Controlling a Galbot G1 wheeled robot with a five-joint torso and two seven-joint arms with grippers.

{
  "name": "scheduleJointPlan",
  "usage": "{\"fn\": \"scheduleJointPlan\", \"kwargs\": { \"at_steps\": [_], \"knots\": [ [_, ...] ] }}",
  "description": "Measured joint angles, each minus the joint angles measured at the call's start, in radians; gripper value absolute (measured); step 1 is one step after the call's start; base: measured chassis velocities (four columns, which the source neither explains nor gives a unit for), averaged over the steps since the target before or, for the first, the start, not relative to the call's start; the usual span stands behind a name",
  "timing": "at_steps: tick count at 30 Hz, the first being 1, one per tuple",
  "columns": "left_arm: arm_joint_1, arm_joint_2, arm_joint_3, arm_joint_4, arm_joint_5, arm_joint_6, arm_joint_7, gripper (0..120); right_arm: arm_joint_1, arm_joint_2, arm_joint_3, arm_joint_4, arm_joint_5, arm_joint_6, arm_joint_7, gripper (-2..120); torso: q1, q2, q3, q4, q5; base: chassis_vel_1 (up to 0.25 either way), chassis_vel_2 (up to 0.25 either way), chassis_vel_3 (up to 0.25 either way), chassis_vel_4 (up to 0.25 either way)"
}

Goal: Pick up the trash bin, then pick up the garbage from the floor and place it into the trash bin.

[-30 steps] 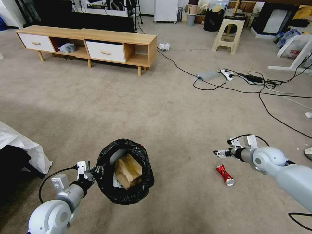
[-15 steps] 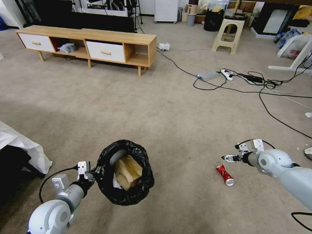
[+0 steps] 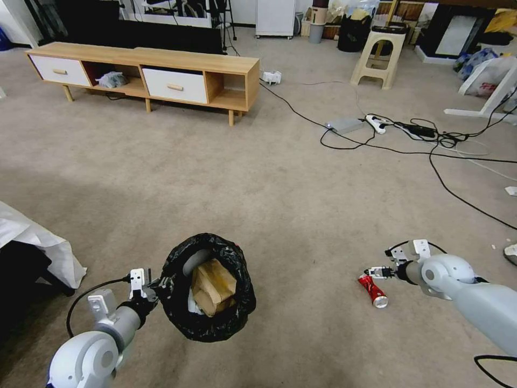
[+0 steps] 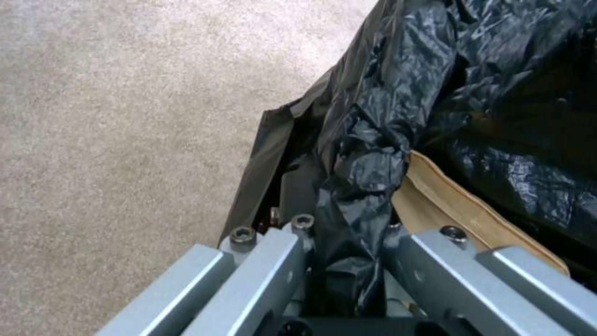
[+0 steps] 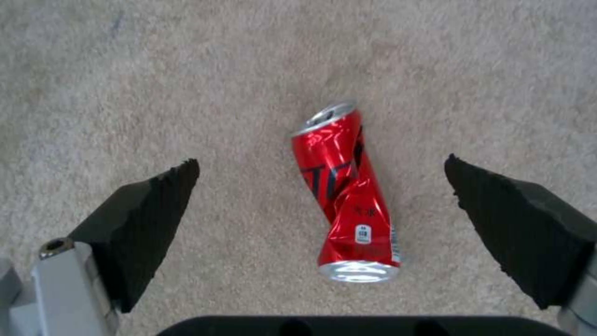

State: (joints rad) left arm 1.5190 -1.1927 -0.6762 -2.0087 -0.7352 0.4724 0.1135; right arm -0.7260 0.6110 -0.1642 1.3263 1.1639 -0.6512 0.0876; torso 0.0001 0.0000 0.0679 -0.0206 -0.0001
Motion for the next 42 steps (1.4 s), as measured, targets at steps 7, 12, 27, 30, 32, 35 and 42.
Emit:
{"fn": "scheduleJointPlan", "kwargs": {
  "at_steps": [7,12,27,30,32,35,42],
  "knots": [
    [0.0,-0.003,0.002,0.006,0.002,-0.003,0.004,1,0.003,0.022,-0.008,-0.039,-0.011,0.0,0.0,100,0.0,0.0,0.0,-0.0002,0.0001,0.0,0.0,0.0,0.0],
    [-0.005,-0.003,0.002,0.013,0.002,-0.003,0.005,1,0.024,0.045,-0.03,-0.077,-0.024,-0.002,-0.007,100,0.0,0.0,0.0,-0.0001,0.0001,0.0,0.0,0.0,0.0],
    [-0.006,-0.004,0.0,0.024,0.002,-0.009,0.008,1,0.035,0.088,-0.055,-0.163,-0.063,-0.006,-0.015,100,0.0,0.0,0.0,-0.0002,0.0,0.0,0.0,0.0,0.0],
    [-0.006,-0.005,0.0,0.026,0.002,-0.009,0.008,1,0.037,0.095,-0.055,-0.177,-0.071,-0.006,-0.02,100,0.0,0.0,0.0,-0.0001,0.0,0.0,0.0,0.0,0.0],
    [-0.007,-0.006,0.001,0.028,0.002,-0.009,0.008,1,0.037,0.108,-0.055,-0.198,-0.085,-0.004,-0.029,100,0.0,0.0,0.0,-0.0001,0.0,0.0,0.0,0.0,0.0],
    [-0.008,-0.006,0.001,0.031,0.002,-0.009,0.008,1,0.039,0.123,-0.055,-0.219,-0.096,-0.001,-0.033,100,0.0,0.0,0.0,-0.0002,0.0,0.0,0.0,0.0,0.0],
    [-0.01,-0.006,0.003,0.036,0.002,-0.01,0.008,1,0.054,0.151,-0.061,-0.254,-0.111,0.005,-0.038,100,0.0,0.0,0.0,-0.0001,-0.0001,0.0,0.0,0.0,0.0]
  ]
}}
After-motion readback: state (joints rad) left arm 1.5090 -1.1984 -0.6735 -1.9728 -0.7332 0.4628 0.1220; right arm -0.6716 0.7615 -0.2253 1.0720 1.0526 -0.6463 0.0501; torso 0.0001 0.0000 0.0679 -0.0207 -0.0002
